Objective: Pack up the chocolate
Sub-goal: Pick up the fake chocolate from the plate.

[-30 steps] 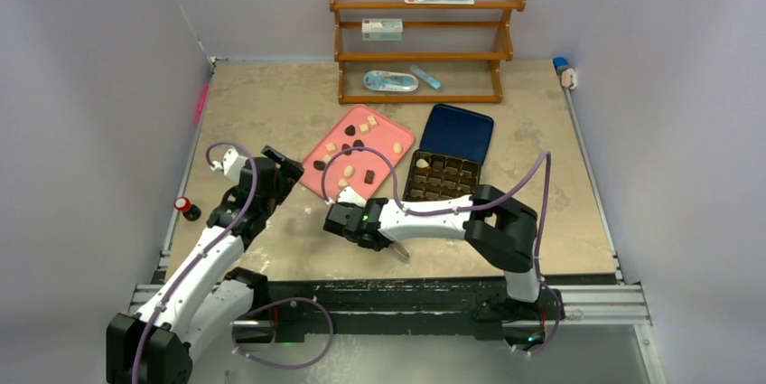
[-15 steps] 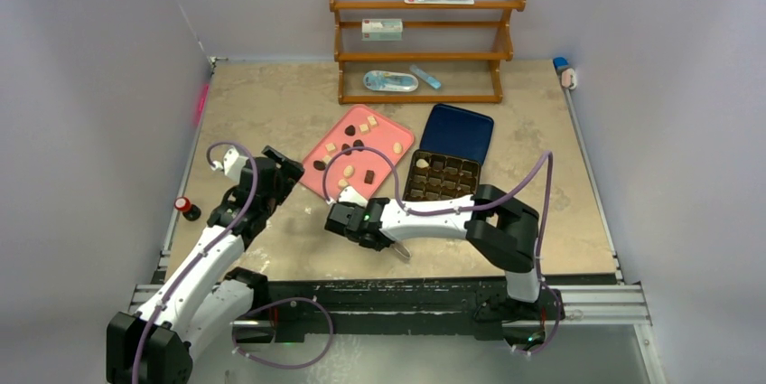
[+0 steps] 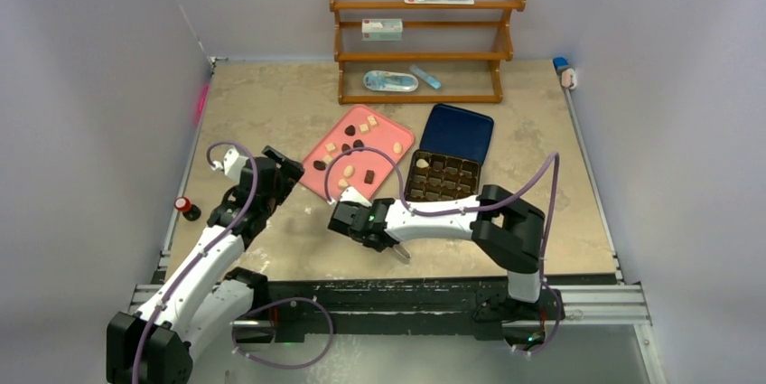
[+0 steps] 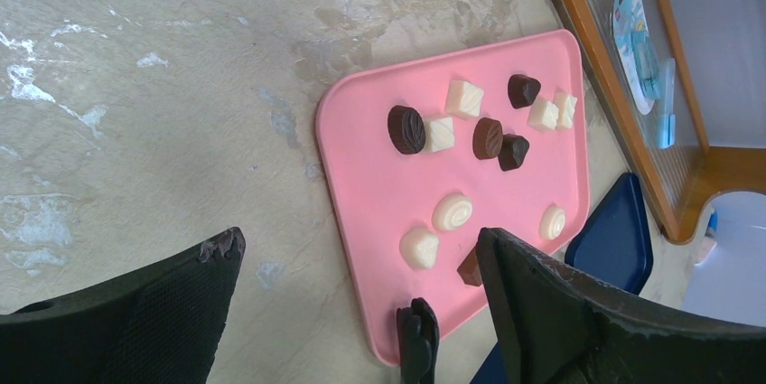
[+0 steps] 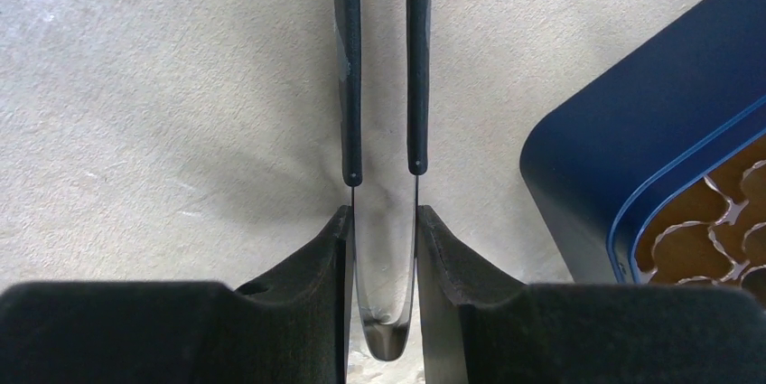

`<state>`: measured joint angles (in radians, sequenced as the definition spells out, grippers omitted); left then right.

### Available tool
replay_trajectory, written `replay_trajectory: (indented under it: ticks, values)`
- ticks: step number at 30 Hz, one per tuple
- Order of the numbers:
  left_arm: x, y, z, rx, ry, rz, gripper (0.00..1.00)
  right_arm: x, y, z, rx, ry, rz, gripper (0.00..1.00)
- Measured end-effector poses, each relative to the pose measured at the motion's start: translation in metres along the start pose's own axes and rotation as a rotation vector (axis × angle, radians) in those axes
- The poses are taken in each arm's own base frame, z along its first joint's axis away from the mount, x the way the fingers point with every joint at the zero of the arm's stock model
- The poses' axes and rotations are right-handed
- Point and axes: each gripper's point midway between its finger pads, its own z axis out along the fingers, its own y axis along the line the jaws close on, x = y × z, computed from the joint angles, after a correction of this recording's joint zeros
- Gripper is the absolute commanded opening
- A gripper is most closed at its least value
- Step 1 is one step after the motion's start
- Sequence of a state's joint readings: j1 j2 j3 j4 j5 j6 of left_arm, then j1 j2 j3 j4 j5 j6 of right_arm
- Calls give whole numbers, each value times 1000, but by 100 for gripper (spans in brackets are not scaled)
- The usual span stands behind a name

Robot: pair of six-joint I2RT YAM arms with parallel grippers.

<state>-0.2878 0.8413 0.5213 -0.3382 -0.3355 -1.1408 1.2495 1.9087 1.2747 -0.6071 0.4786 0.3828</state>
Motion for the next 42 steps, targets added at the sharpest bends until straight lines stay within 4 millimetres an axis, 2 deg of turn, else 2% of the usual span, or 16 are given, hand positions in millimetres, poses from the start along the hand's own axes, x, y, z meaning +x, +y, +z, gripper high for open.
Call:
replay_trajectory:
  ticks: [5,14,25,42]
  values:
    - [0,0,0,0,1,0,100,2,2,-1,-37,-42,12,25]
    - [1,0,0,1,2,0,100,2,7,-1,-96,-127,41,37]
    - [2,-1,0,5,11,0,100,-8,13,3,-148,-256,102,41]
    - [2,-6,0,23,13,-5,100,-20,23,9,-206,-349,247,44]
